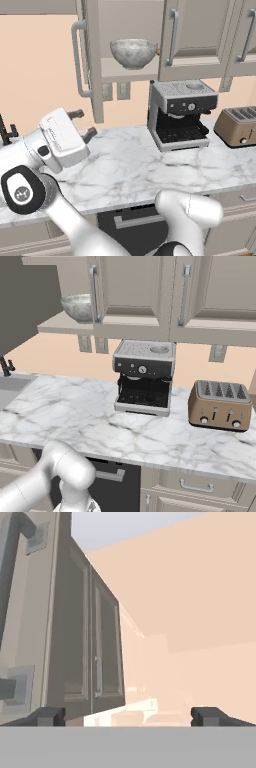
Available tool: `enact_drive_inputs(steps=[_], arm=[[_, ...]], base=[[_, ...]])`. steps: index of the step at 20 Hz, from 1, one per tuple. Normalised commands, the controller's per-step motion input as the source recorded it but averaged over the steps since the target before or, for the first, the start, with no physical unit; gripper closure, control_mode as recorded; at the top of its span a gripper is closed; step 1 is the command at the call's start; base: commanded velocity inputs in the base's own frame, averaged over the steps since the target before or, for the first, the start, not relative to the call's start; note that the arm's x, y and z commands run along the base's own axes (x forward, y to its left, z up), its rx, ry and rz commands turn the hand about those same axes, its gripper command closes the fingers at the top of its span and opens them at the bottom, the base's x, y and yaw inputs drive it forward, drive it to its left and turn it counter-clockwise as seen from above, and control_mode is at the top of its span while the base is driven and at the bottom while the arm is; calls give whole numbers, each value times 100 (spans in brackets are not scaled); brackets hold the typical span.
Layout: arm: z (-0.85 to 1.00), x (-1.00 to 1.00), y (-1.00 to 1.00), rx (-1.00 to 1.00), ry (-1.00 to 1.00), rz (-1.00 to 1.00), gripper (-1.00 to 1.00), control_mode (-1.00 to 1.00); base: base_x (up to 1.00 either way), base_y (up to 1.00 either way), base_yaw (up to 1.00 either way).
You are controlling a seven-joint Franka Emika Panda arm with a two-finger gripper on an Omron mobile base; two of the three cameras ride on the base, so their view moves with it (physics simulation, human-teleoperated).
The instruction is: Open the cabinet. Pick the bowls from the counter and place them in the cabinet. Then close the cabinet.
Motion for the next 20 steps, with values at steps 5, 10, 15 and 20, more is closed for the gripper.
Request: enact_drive_inputs(steps=[5,10,15,20], arm=[[0,9,-21,0,0,0,-100,-100],[0,14,-3,0,1,0,-100,-100],[2,20,-9,0,3,0,-100,-100],[0,25,-2,0,7,0,-100,-100]], base=[[0,0,0],[0,0,0],[0,0,0],[0,0,0]])
